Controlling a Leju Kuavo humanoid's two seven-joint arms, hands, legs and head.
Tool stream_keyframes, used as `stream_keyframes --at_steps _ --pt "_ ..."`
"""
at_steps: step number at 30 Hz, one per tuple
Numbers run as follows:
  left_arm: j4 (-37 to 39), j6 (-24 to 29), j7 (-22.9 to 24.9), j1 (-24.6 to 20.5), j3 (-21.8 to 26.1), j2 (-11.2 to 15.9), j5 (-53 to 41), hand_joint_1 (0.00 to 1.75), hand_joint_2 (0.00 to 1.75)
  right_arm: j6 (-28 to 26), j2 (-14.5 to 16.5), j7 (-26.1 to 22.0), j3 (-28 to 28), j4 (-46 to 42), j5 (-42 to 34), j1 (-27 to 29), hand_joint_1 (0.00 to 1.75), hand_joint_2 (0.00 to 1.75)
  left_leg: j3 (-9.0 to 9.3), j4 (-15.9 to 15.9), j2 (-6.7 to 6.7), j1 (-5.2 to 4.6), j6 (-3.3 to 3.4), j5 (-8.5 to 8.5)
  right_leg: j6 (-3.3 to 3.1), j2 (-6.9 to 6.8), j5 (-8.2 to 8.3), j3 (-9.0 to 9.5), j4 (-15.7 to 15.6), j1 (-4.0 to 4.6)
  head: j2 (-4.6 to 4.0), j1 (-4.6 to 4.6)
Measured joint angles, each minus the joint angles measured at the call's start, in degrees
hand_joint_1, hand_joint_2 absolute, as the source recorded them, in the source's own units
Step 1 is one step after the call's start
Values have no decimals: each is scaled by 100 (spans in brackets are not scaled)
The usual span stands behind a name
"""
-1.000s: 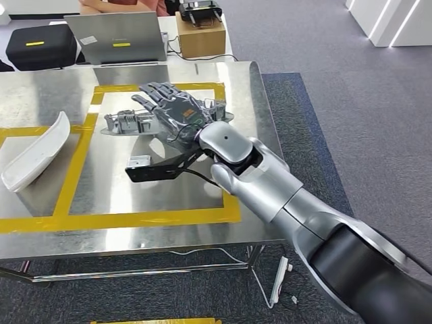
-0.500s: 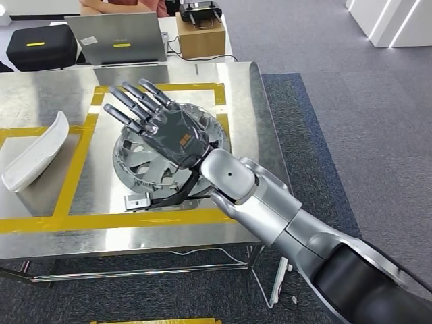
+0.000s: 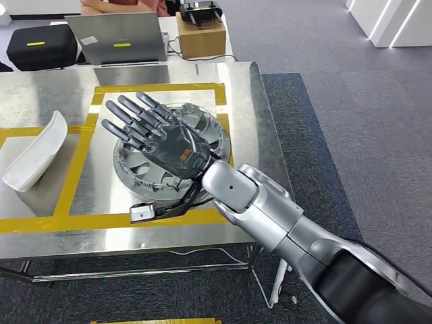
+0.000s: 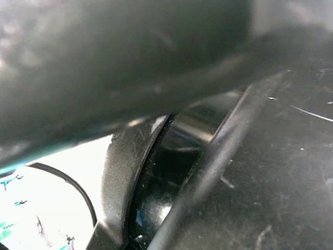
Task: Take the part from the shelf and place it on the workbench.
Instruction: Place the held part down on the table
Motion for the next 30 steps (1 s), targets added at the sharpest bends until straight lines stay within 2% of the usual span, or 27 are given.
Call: stream_keyframes --at_steps 7,11,13,14,15,17,18,19,20,21,23,24,25,28,29,30 --pt "0 61 -30 -5 -1 0 43 0 0 -2 -23 32 -295 -15 170 182 0 175 0 3 0 -1 1 -1 2 0 2 2 -2 -2 0 -1" --pt "0 137 -51 -12 0 2 48 0 0 -7 -31 45 -402 -28 230 252 0 175 -4 43 -1 -26 63 -6 62 -1 35 16 -29 -24 0 -5" --pt "0 175 -48 -18 -1 -3 46 0 0 -8 -36 57 -440 -46 251 278 0 175 16 -27 15 1 98 54 95 4 10 -1 -17 -15 0 -2" --pt "0 187 -46 -25 -2 -8 46 0 0 -9 -42 61 -461 -54 255 284 0 175 24 -70 28 18 120 86 109 3 -83 -43 64 -11 0 5" --pt "0 196 -45 -32 -2 -14 46 0 0 -10 -50 64 -480 -60 256 290 0 175 28 -109 40 36 140 117 124 1 -245 -128 268 -12 0 15" --pt "0 201 -46 -38 -2 -23 47 0 0 -12 -73 68 -503 -62 258 321 0 175 9 -122 56 43 157 146 158 -6 -672 -399 986 -28 0 31" --pt "0 201 -48 -37 -1 -27 48 0 0 -13 -85 69 -507 -61 259 349 0 175 -5 -121 60 45 151 157 175 -8 -826 -525 1349 -36 0 32" --pt "0 201 -49 -35 -1 -28 48 0 0 -12 -96 69 -510 -60 260 378 0 175 -20 -120 64 49 139 171 190 -11 -877 -578 1551 -42 0 32" --pt "0 201 -50 -35 -1 -30 49 0 0 -12 -104 69 -512 -59 261 399 0 175 -36 -117 66 57 122 186 202 -14 -819 -524 1528 -48 0 32" --pt "-1 202 -52 -36 -1 -32 50 0 0 -11 -109 69 -516 -58 261 409 0 175 -53 -112 66 67 100 202 212 -17 -671 -351 1269 -58 0 32" --pt "-2 213 -54 -40 -1 -37 55 0 0 -11 -111 71 -526 -59 262 406 0 175 -93 -86 57 81 46 232 225 -2 -382 168 434 -74 0 39" --pt "-2 222 -54 -42 0 -39 58 0 0 -13 -111 73 -532 -61 263 404 0 175 -111 -74 50 82 11 251 208 19 -300 352 136 -74 0 44" --pt "-2 231 -55 -43 0 -40 62 0 0 -15 -113 75 -535 -62 264 402 0 175 -128 -61 42 79 -27 274 182 41 -275 450 -28 -68 0 48" --pt "-2 244 -56 -36 0 -40 83 0 0 -17 -115 78 -538 -62 264 401 0 175 -168 -57 28 91 -149 321 40 44 -217 408 -64 -53 0 50" --pt "-2 248 -56 -32 0 -39 90 0 0 -17 -115 79 -538 -62 264 399 0 175 -199 4 40 98 -185 232 -16 28 -176 378 -71 -59 0 44" --pt "-2 254 -56 -29 0 -39 93 0 0 -17 -115 80 -538 -62 263 397 0 175 -253 165 57 105 -215 52 -73 6 -131 340 -83 -69 0 30"
